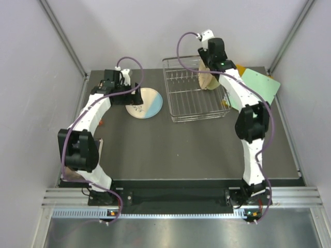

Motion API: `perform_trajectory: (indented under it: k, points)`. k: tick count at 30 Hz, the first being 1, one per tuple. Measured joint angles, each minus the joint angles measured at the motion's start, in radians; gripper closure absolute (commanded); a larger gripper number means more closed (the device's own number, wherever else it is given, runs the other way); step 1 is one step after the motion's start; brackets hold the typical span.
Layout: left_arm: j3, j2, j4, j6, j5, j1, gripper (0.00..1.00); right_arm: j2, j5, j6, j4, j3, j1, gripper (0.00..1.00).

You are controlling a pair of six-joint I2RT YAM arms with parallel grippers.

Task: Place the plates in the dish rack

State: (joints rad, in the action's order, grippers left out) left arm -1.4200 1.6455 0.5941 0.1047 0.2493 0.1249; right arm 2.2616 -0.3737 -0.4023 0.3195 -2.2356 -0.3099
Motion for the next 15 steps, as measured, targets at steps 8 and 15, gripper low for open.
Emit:
perform_trajectory:
  k: [8,15]
  points:
    - [-0.005,0.208,-0.063,-0.016,0.024,0.021,0.11,-0.518,0.275,0.085,-0.082,0.48,-0.029,0.34]
    - [-0.047,0.353,-0.108,-0.03,0.03,0.053,0.14,-0.623,0.537,0.206,-0.13,0.643,-0.057,0.33]
